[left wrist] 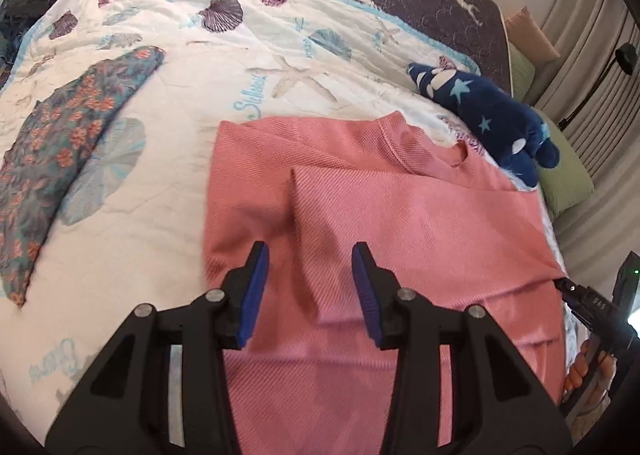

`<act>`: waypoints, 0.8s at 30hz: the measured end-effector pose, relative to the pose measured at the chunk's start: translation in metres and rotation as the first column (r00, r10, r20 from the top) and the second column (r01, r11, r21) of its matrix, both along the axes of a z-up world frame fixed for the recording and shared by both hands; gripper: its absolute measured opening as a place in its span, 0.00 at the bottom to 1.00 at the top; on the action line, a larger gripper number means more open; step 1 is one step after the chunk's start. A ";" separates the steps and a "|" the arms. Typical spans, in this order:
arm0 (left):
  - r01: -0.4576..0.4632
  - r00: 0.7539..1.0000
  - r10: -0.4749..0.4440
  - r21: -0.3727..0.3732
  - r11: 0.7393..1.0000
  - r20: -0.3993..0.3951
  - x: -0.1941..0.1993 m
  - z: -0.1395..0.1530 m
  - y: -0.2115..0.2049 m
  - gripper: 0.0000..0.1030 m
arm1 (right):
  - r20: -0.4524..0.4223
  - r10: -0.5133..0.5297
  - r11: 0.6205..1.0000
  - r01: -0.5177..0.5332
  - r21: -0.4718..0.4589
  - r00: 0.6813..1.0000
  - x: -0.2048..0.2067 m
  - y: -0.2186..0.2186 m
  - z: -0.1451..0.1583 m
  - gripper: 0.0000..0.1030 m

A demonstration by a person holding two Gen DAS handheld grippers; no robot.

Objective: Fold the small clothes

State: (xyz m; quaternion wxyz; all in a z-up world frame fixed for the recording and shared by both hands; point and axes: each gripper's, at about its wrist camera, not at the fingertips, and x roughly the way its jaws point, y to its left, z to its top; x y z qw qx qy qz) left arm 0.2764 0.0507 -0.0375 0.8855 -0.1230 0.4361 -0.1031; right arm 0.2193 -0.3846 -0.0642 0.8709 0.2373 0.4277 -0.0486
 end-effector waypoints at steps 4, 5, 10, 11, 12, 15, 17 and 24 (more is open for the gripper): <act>-0.033 0.999 0.034 -0.029 0.999 0.033 -0.023 0.010 0.021 0.43 | 0.002 0.087 0.991 -0.087 -0.101 0.996 -0.014 0.016 0.016 0.33; -0.042 0.998 0.044 -0.036 0.998 0.039 -0.030 0.013 0.029 0.43 | 0.009 0.092 0.992 -0.091 -0.093 0.996 -0.019 0.015 0.020 0.33; -0.025 0.999 0.026 -0.025 0.999 0.041 -0.039 0.018 0.032 0.44 | 0.119 0.122 0.992 -0.118 -0.035 0.985 -0.028 0.018 0.047 0.34; -0.012 0.999 0.012 -0.017 1.000 0.043 -0.039 0.018 0.028 0.43 | 0.133 0.143 0.990 -0.139 -0.037 0.981 -0.027 0.023 0.050 0.34; -0.003 0.999 0.004 -0.007 1.000 0.044 -0.040 0.016 0.024 0.43 | 0.150 0.166 0.986 -0.163 -0.036 0.975 -0.026 0.031 0.053 0.34; -0.027 0.999 0.024 0.102 0.994 0.036 -0.038 0.002 0.017 0.44 | 0.168 0.240 0.971 -0.237 -0.038 0.956 -0.019 0.051 0.047 0.33; -0.061 0.998 0.064 0.199 0.978 -0.008 -0.034 -0.016 0.016 0.44 | 0.074 0.225 0.972 -0.219 -0.083 0.972 -0.009 0.054 0.027 0.33; -0.098 0.995 0.096 0.128 0.987 0.018 -0.042 -0.004 0.038 0.47 | 0.021 0.142 0.988 -0.140 -0.065 0.990 -0.016 0.038 0.019 0.17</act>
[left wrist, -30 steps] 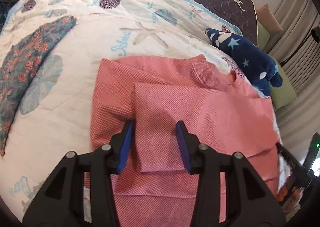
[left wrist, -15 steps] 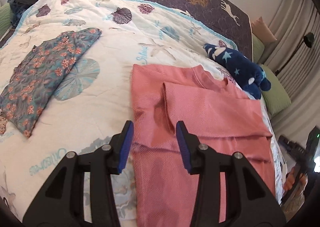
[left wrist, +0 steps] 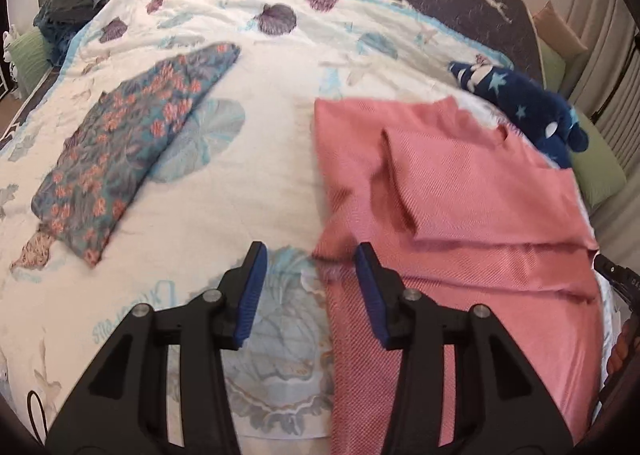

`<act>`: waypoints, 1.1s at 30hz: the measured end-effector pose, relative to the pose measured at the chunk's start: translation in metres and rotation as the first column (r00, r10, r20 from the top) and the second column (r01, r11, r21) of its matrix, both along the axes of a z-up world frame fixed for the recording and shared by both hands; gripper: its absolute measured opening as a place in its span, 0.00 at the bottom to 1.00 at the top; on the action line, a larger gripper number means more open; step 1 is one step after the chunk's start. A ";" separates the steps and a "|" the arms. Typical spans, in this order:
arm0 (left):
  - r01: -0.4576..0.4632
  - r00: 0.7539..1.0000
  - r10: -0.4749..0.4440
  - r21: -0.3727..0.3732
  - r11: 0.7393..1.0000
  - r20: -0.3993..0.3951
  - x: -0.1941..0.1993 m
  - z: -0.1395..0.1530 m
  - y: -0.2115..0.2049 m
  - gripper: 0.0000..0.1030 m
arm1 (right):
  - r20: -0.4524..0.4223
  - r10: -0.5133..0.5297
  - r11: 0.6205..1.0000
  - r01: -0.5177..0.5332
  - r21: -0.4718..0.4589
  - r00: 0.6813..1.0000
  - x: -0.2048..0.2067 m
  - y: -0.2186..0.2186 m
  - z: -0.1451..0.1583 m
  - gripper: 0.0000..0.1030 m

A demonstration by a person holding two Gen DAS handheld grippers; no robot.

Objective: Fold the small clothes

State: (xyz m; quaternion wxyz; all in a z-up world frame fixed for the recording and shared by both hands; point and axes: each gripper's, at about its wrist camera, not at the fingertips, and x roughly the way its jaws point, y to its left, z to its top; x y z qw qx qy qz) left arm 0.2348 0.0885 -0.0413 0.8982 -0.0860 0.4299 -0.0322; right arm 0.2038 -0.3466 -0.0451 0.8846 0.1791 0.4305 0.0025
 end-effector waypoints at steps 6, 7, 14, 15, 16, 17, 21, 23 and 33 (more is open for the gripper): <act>0.038 0.999 -0.038 -0.126 0.991 0.002 0.030 0.012 -0.006 0.48 | 0.082 -0.009 0.999 0.004 0.053 0.997 0.014 -0.007 0.020 0.21; 0.041 0.999 -0.043 -0.121 0.992 -0.012 0.043 0.012 -0.009 0.48 | 0.082 -0.015 0.998 0.009 0.068 0.997 0.022 -0.013 0.020 0.23; 0.038 0.995 -0.054 -0.187 0.982 -0.082 0.116 0.001 -0.008 0.57 | 0.010 -0.022 0.977 0.020 0.210 1.000 0.100 -0.060 0.005 0.56; 0.042 0.994 -0.060 -0.195 0.980 -0.090 0.126 -0.003 -0.009 0.58 | 0.005 -0.003 0.978 0.002 0.210 1.000 0.110 -0.061 0.003 0.58; 0.053 0.992 -0.075 -0.201 0.978 -0.104 0.133 -0.006 -0.010 0.58 | -0.007 0.034 0.976 -0.032 0.214 0.999 0.125 -0.061 -0.002 0.60; 0.065 0.989 -0.089 -0.198 0.978 -0.120 0.141 -0.011 -0.013 0.58 | -0.017 0.057 0.975 -0.052 0.217 0.998 0.133 -0.060 -0.006 0.60; 0.162 0.984 -0.169 -0.114 0.980 -0.051 0.142 -0.008 -0.025 0.10 | -0.027 0.175 0.956 -0.163 0.245 0.984 0.161 -0.050 -0.025 0.13; 0.148 0.989 -0.146 -0.048 0.988 0.031 0.137 0.002 -0.032 0.10 | -0.029 0.210 0.957 -0.200 0.211 0.977 0.165 -0.038 -0.030 0.04; 0.133 0.989 -0.133 -0.011 0.991 0.059 0.136 0.011 -0.023 0.23 | 0.005 0.082 0.981 -0.081 0.174 0.997 0.159 -0.059 -0.025 0.23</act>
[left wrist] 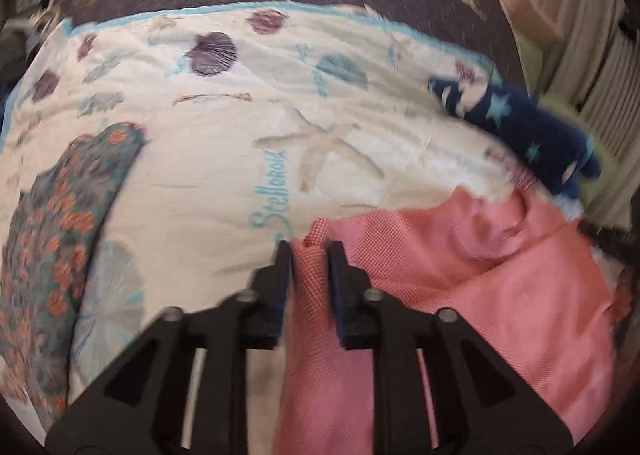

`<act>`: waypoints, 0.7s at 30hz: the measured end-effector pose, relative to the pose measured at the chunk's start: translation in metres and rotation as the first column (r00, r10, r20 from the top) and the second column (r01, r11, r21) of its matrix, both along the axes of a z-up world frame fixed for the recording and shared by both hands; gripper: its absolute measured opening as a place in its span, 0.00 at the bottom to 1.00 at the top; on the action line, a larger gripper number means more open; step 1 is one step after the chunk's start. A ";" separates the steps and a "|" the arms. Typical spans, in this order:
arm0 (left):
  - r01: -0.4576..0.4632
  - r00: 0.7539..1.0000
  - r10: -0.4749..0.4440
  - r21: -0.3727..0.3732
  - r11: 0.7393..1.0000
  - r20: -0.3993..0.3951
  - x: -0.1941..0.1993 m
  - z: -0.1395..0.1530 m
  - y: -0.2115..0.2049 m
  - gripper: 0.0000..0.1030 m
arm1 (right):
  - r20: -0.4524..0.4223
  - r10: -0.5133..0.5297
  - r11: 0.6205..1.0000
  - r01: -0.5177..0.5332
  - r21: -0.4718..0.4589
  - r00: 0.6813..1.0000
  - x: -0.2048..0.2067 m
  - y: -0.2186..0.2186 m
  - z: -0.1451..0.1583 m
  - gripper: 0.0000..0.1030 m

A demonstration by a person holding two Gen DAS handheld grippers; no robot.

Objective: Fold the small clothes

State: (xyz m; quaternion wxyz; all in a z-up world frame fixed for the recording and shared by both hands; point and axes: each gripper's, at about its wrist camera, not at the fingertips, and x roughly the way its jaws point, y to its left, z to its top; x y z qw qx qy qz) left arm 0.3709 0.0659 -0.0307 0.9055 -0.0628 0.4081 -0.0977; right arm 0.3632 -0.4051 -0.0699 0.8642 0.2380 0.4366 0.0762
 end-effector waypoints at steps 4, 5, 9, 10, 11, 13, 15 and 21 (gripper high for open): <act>-0.049 0.997 0.052 -0.062 0.997 0.049 -0.044 0.026 0.036 0.51 | 0.057 -0.033 0.999 0.033 0.004 0.998 -0.033 -0.009 0.029 0.37; -0.058 0.996 0.062 -0.067 0.996 0.056 -0.051 0.029 0.040 0.53 | 0.057 -0.015 1.000 0.015 -0.007 0.998 -0.044 -0.006 0.034 0.37; -0.074 0.997 0.075 -0.106 0.992 0.008 -0.088 0.018 0.065 0.53 | 0.052 0.039 0.998 -0.036 -0.051 0.998 -0.096 0.003 0.042 0.37; -0.083 0.997 0.083 -0.106 0.991 -0.013 -0.094 0.012 0.068 0.53 | 0.044 0.053 0.998 -0.052 -0.039 0.998 -0.115 0.009 0.040 0.37; -0.098 0.995 0.093 -0.113 0.989 -0.045 -0.105 0.004 0.070 0.53 | 0.037 0.059 0.998 -0.058 -0.029 0.998 -0.127 0.013 0.039 0.37; -0.098 0.993 0.087 -0.153 0.983 -0.078 -0.126 -0.003 0.070 0.53 | 0.035 0.061 0.998 -0.061 0.000 0.998 -0.166 0.020 0.036 0.37; -0.064 0.996 0.050 -0.198 0.978 -0.075 -0.158 -0.006 0.065 0.53 | 0.032 0.066 0.998 -0.066 0.006 0.997 -0.195 0.027 0.034 0.37; 0.041 0.997 -0.052 -0.162 0.986 -0.064 -0.237 -0.011 0.043 0.56 | 0.019 0.070 0.992 -0.067 -0.109 0.997 -0.288 0.041 0.032 0.46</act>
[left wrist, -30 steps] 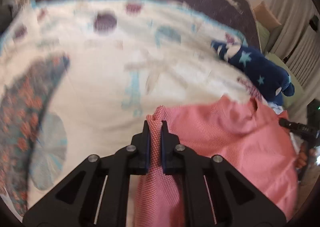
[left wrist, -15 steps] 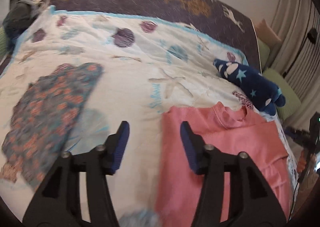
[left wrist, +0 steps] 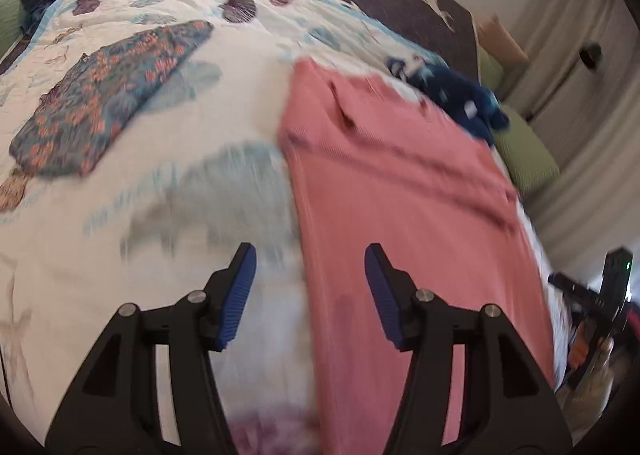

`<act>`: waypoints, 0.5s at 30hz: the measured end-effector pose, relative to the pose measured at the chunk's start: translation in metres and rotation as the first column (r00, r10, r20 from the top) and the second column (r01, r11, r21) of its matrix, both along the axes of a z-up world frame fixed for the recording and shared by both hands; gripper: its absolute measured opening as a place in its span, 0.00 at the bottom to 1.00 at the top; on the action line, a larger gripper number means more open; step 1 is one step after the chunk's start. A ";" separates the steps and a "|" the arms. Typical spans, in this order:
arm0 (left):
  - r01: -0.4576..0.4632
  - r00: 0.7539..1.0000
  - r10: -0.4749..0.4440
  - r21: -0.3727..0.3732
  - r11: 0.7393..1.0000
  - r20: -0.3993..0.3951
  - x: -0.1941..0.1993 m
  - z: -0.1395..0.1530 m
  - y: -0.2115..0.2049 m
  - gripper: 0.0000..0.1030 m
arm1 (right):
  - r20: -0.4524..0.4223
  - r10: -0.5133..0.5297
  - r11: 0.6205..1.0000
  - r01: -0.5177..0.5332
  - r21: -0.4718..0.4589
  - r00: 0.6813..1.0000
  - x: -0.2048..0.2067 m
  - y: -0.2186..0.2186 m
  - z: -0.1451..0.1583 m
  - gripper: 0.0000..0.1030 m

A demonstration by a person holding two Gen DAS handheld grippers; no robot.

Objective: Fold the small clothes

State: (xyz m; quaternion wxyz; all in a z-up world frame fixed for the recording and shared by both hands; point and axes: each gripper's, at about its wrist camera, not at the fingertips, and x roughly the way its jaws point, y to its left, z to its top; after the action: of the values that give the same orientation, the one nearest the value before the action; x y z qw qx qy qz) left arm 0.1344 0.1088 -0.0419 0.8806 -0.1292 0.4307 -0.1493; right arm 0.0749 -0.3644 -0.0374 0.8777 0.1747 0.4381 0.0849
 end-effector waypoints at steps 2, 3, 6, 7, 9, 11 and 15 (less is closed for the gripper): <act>0.024 0.999 -0.024 0.010 1.000 0.026 -0.020 0.000 -0.003 0.56 | -0.013 -0.016 1.000 0.015 -0.020 1.000 -0.020 -0.001 -0.003 0.47; 0.029 0.998 -0.030 0.013 0.999 0.050 -0.032 0.001 -0.003 0.56 | -0.016 -0.029 0.999 0.028 -0.023 0.999 -0.028 -0.001 -0.004 0.47; 0.026 0.994 -0.028 0.022 0.999 0.108 -0.062 0.002 -0.005 0.67 | 0.050 -0.082 0.997 0.083 -0.009 0.995 -0.059 -0.003 -0.001 0.47; 0.023 0.992 -0.027 0.031 0.999 0.119 -0.067 0.003 -0.006 0.69 | 0.103 -0.124 0.992 0.124 0.004 0.987 -0.072 -0.004 0.002 0.47; 0.034 0.990 -0.042 0.064 0.997 0.137 -0.083 0.003 -0.013 0.70 | 0.161 -0.131 0.991 0.128 0.033 0.978 -0.085 -0.003 0.006 0.47; 0.060 0.989 -0.071 0.084 0.995 0.132 -0.094 0.002 -0.019 0.72 | 0.153 -0.131 0.991 0.132 0.004 0.980 -0.094 0.001 0.007 0.47; 0.088 0.992 -0.095 0.078 0.993 0.084 -0.120 -0.005 -0.026 0.73 | 0.117 -0.074 0.997 0.074 0.001 0.990 -0.109 0.007 0.004 0.47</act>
State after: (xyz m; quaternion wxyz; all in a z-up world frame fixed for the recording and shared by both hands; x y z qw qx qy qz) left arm 0.0148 0.0825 -0.0470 0.8950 -0.0698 0.4025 -0.1789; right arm -0.0343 -0.3574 -0.0337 0.9046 0.1840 0.3795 0.0614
